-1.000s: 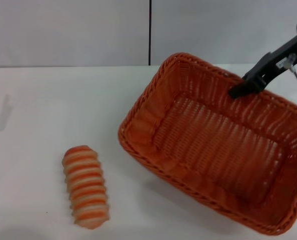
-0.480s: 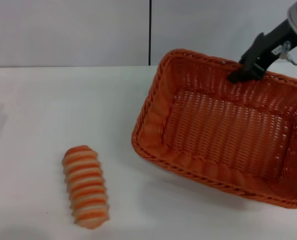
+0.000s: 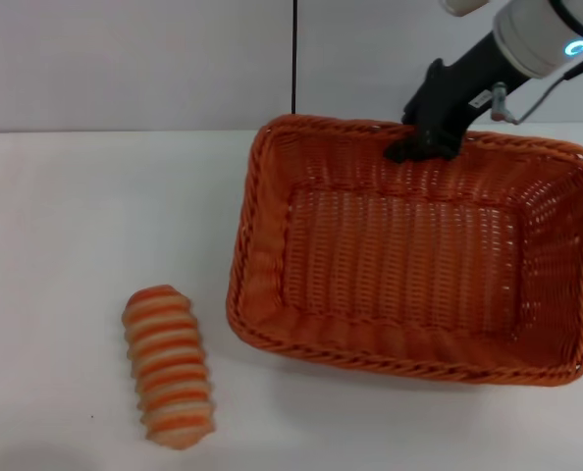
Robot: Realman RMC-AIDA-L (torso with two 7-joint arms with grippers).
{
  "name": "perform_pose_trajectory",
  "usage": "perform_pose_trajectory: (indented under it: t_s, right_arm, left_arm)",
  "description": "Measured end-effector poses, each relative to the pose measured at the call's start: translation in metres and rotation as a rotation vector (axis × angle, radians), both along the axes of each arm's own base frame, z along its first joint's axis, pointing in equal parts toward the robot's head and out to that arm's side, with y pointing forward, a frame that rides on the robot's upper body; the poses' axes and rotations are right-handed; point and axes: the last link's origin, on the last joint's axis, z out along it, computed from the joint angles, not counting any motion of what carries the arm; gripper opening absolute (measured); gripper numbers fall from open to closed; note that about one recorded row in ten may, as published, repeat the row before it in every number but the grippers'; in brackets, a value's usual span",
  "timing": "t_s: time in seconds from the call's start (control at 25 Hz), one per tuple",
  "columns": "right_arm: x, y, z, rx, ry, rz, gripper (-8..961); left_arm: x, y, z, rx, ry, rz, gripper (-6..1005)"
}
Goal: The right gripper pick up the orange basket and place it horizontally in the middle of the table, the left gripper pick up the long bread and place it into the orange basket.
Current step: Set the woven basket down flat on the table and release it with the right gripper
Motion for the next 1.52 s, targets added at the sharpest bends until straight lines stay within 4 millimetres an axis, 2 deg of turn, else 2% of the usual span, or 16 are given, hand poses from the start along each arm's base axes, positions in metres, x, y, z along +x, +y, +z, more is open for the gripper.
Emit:
perform_pose_trajectory:
  t_s: [0.2,0.36,0.68,0.88,1.12,1.48,1.52]
  right_arm:
    - [-0.008,-0.003,-0.014,-0.045,0.001,0.055,215]
    - [-0.013,-0.006,-0.023,-0.065,0.005,0.105,223]
    - [-0.006,-0.009,-0.036,-0.067,-0.052,0.143,239]
    - [0.0,-0.015,-0.038,-0.045,-0.033,0.177,248]
    - [-0.003,-0.019,-0.038,-0.027,-0.001,0.246,260]
    - [-0.003,-0.017,-0.043,0.003,-0.01,0.252,278]
    - [-0.003,-0.017,-0.043,0.009,-0.007,0.253,316]
  left_arm:
    - [-0.002,-0.015,0.001,0.022,-0.005,0.013,696]
    - [-0.003,-0.019,0.001,0.026,-0.01,0.019,694]
    - [-0.003,-0.021,0.002,0.03,-0.009,0.022,689]
    - [-0.003,-0.019,0.002,0.029,-0.009,0.022,687]
    - [-0.004,-0.018,0.002,0.028,-0.01,0.023,684]
    - [-0.005,-0.016,0.001,0.026,-0.012,0.033,679]
    - [-0.005,-0.016,0.001,0.025,-0.012,0.035,679]
